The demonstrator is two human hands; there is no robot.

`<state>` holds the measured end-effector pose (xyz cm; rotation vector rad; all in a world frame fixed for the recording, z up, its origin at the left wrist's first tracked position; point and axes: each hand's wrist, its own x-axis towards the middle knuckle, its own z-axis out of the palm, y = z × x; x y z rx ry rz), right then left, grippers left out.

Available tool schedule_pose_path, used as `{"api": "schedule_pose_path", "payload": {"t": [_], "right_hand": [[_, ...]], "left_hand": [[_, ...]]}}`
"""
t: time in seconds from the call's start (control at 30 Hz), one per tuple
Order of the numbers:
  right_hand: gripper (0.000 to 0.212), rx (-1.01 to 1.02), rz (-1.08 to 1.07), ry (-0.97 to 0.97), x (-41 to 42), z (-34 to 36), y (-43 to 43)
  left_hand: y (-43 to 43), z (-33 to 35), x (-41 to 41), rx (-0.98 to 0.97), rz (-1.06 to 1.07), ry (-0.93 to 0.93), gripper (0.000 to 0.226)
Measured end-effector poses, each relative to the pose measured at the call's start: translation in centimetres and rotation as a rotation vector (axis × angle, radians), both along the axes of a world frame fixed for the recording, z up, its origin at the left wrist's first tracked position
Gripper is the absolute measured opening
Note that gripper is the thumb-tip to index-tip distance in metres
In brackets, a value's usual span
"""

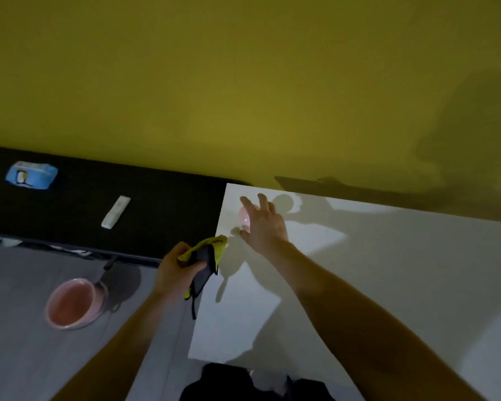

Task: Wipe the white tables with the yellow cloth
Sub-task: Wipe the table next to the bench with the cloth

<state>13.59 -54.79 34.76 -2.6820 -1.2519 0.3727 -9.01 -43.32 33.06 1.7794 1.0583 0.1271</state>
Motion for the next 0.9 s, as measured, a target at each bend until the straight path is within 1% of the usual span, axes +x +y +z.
{"api": "schedule_pose_path", "payload": {"t": [0.03,0.07,0.17,0.23,0.33,0.4,0.53,0.57,0.63,0.67,0.7,0.73,0.77,0.8,0.83,0.9], "right_hand": [[0.081,-0.046,0.043,0.008,0.8,-0.8,1.0],[0.076,-0.094,0.085,0.007,1.5,-1.5,1.7],[0.055,-0.108,0.183,-0.025,2.8,-2.7,1.6],[0.049,-0.087,0.220,-0.035,3.4,-2.8,-0.5],[0.049,-0.078,0.175,0.018,5.9,-3.1,-6.4],[0.051,-0.071,0.109,0.014,8.4,-3.4,-11.8],[0.054,-0.095,-0.003,-0.036,13.9,-3.7,-21.3],[0.059,-0.118,-0.007,-0.025,15.0,-3.7,-22.7],[0.083,-0.187,0.002,-0.046,16.2,-3.8,-24.0],[0.094,-0.174,0.015,-0.094,16.2,-3.4,-24.2],[0.096,-0.094,0.042,-0.135,15.8,-2.9,-23.9],[0.089,0.037,0.092,-0.149,15.2,-2.2,-23.3],[0.077,0.167,0.154,-0.107,14.2,-1.4,-22.4],[0.066,0.260,0.220,0.016,13.0,-0.6,-21.3],[0.061,0.286,0.275,0.202,11.7,0.2,-20.0],[0.063,0.213,0.351,0.593,9.4,0.9,-17.4]], "left_hand": [[-0.3,-0.1,0.1,0.024,0.023,0.026,0.036],[-0.5,-0.1,0.2,0.053,0.043,0.060,0.034],[-1.5,-0.3,0.5,0.122,0.114,0.113,0.034],[-3.0,-0.1,0.5,0.164,0.183,0.120,0.034],[-6.3,0.6,1.8,0.193,0.275,0.114,0.031],[-8.6,1.0,3.3,0.195,0.310,0.115,0.029],[-12.6,1.0,6.7,0.172,0.289,0.146,0.026],[-13.5,0.9,7.5,0.168,0.291,0.147,0.027],[-15.0,0.9,8.8,0.157,0.294,0.129,0.030],[-15.6,1.0,9.3,0.147,0.290,0.116,0.032],[-16.1,1.2,9.6,0.130,0.288,0.095,0.032],[-16.6,1.5,9.8,0.103,0.293,0.075,0.032],[-16.8,1.6,9.8,0.073,0.299,0.055,0.033],[-17.0,1.9,9.8,0.039,0.300,0.039,0.033],[-17.1,2.0,9.6,-0.004,0.300,0.021,0.034],[-16.8,2.2,9.1,-0.090,0.301,-0.036,0.039]]}}
